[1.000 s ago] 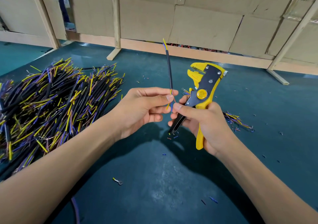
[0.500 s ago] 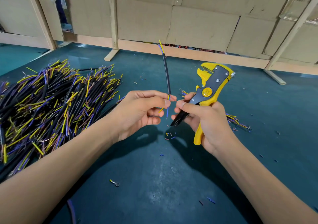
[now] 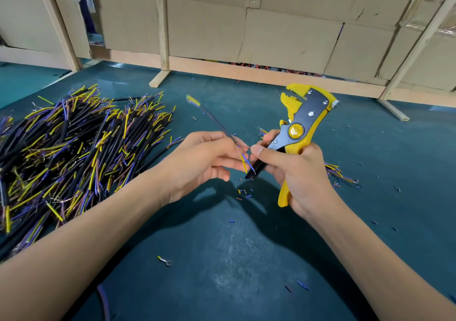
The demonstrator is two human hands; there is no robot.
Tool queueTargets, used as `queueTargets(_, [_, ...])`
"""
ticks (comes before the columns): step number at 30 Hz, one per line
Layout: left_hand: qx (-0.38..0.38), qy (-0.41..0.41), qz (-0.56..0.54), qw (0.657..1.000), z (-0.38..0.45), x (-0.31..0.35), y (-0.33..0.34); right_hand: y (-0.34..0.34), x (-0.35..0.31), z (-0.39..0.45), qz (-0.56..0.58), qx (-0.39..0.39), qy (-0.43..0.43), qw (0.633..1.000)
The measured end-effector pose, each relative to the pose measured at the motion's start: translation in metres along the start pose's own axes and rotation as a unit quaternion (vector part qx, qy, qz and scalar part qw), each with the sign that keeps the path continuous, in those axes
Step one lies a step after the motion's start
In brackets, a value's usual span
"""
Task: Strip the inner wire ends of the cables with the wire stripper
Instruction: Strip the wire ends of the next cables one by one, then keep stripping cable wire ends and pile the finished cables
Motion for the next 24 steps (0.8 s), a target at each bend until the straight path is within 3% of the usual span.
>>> queueTargets(4, [0.002,-0.026,-0.037,0.999,0.0,0.0,0.001,0.002,-0.003,-0.002,-0.02,-0.007,-0.02,1.0])
queueTargets(10, [-0.036,-0.015,0.024,0.999,-0.001,-0.001,0.001,-0.002,-0.003,0.0,-0.026,-0.002,-0.037,0.999])
queueTargets(14, [-0.007,0.039,0.033,0.999,0.001,0.011,-0.008,0.002,0.002,0.001,0.021,-0.019,-0.002,1.0])
queueTargets(17, [0.047,0.103,0.002,0.994,0.003,0.028,-0.018,0.015,0.008,-0.005,0.061,-0.093,0.072,0.991])
queueTargets(20, [0.048,0.138,-0.039,0.989,0.0,0.038,-0.018,0.031,0.011,-0.02,0.052,-0.207,0.132,0.968])
queueTargets(24, [0.035,0.152,-0.078,0.985,-0.006,0.045,-0.014,0.043,0.013,-0.036,0.002,-0.287,0.133,0.949])
Point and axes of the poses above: each hand's wrist, its own z-axis towards the middle knuckle, its own y-axis out of the palm, x = y × z, the point moved 10 cm from there along z, towards the middle knuckle, and after that the axes turned 13 degrees about x, right-handed, at the moved point
